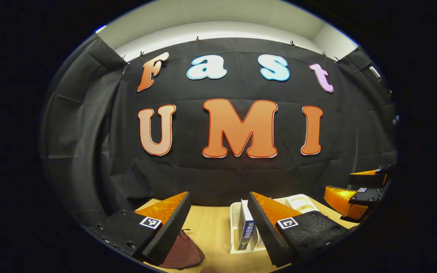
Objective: Open the schoolbag, grab two books from the bookshelf and put them into the schoolbag.
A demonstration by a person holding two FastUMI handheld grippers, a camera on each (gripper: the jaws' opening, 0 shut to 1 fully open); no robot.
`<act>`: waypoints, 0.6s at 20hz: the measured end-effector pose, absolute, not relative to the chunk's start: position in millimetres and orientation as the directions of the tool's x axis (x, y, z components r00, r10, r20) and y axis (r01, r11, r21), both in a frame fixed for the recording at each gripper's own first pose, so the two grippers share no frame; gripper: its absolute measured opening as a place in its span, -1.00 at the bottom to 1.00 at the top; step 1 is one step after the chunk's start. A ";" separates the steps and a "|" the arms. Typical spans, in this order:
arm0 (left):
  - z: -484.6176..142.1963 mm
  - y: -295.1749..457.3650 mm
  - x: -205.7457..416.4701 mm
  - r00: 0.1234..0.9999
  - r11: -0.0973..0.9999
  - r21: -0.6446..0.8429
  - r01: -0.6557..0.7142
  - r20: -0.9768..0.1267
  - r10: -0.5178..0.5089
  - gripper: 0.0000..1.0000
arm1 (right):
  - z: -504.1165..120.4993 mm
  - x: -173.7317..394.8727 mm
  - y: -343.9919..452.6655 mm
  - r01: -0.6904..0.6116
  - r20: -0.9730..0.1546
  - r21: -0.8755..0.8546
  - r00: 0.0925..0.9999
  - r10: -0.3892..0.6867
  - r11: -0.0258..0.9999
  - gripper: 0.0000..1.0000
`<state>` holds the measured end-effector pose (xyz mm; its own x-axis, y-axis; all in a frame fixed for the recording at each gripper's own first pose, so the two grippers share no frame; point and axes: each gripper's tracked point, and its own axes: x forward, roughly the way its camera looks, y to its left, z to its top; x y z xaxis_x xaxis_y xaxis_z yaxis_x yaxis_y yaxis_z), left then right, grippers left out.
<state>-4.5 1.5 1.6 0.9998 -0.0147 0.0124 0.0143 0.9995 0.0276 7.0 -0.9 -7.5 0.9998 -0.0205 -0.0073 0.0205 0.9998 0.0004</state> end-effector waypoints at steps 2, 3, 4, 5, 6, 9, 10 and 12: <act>2.5 2.5 -4.6 1.000 0.999 0.029 0.016 0.017 -0.016 0.89 | -7.4 6.2 -0.9 0.024 -0.005 -0.002 1.000 -0.024 1.000 0.92; 2.2 4.4 -2.6 1.000 0.999 0.030 0.014 0.020 -0.015 0.89 | -7.6 5.9 -0.4 0.024 -0.006 -0.001 1.000 -0.024 1.000 0.92; 2.7 5.3 -2.5 1.000 0.999 0.032 0.014 0.019 -0.015 0.88 | -8.2 5.4 0.0 0.023 -0.006 -0.001 1.000 -0.023 1.000 0.92; 1.3 6.2 -3.3 1.000 0.999 0.037 0.009 0.019 -0.010 0.88 | -7.6 5.5 -0.2 0.024 -0.003 -0.002 1.000 -0.024 1.000 0.92; 2.9 8.1 -3.2 1.000 0.999 0.042 0.004 0.019 -0.005 0.89 | -7.2 4.5 0.2 0.026 -0.001 -0.004 1.000 -0.026 1.000 0.92; -0.5 11.1 -1.7 1.000 0.998 0.068 -0.004 0.015 0.003 0.88 | -8.2 3.5 0.7 0.028 -0.002 -0.002 1.000 -0.028 1.000 0.92; -0.6 11.6 -1.8 1.000 0.997 0.078 -0.006 0.014 0.005 0.89 | -9.3 3.4 0.1 0.029 -0.005 0.001 1.000 -0.029 1.000 0.92; -1.2 13.4 -2.9 1.000 0.997 0.082 -0.006 0.016 0.005 0.89 | -9.9 3.1 1.7 0.029 -0.008 0.002 1.000 -0.029 1.000 0.92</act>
